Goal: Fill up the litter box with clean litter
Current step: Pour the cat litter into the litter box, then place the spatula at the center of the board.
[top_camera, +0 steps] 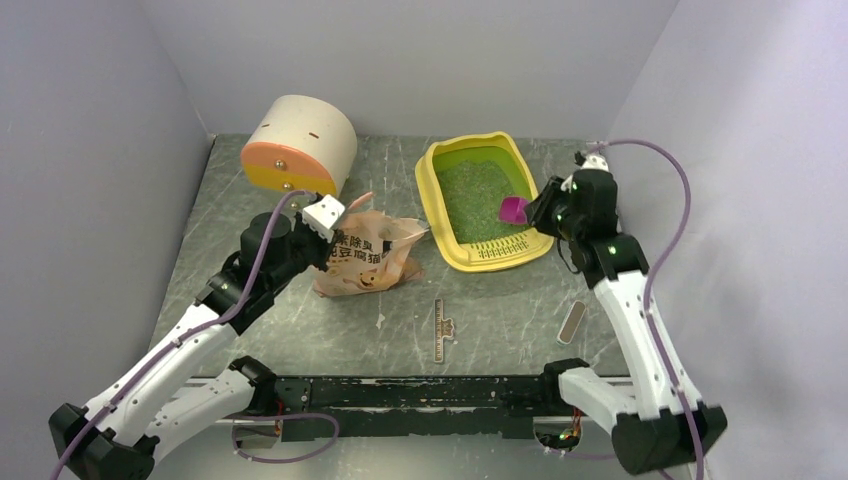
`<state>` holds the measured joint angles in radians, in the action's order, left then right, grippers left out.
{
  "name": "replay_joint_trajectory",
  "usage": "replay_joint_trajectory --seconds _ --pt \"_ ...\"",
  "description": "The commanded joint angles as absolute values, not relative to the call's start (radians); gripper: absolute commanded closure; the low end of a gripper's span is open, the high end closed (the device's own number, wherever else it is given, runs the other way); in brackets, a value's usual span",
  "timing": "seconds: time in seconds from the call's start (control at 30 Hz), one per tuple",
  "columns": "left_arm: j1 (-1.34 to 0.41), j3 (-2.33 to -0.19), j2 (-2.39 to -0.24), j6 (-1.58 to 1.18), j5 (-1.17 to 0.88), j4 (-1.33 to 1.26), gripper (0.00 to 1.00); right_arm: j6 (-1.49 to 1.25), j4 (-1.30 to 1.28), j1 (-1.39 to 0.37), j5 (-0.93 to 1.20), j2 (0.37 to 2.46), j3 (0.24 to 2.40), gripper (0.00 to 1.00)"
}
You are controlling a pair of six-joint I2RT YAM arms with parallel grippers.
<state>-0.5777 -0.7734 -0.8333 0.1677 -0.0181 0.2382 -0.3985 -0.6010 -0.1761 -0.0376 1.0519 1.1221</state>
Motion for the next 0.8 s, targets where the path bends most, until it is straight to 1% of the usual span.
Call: replay_joint_trajectory --seconds 0.0,0.13,0.27,0.5,0.77 --pt "-0.575 -0.825 -0.796 0.14 0.024 0.25 0.95 -0.489 -0.526 -0.173 -0.042 0.91 1.065 1.0" --pt "-0.575 -0.832 -0.786 0.104 0.02 0.268 0.95 -0.544 -0.611 -0.172 -0.055 0.831 1.035 1.0" --pt "-0.575 -0.852 -0.8 0.075 0.01 0.315 0.95 -0.613 -0.659 -0.173 -0.027 0.684 0.968 1.0" --pt "-0.575 -0.873 -0.839 0.018 -0.065 0.361 0.95 -0.708 -0.774 -0.172 -0.018 0.495 0.89 1.0" --pt "-0.575 -0.845 -0.804 -0.039 -0.107 0.355 0.95 -0.757 -0.882 -0.173 -0.141 0.333 0.848 1.0"
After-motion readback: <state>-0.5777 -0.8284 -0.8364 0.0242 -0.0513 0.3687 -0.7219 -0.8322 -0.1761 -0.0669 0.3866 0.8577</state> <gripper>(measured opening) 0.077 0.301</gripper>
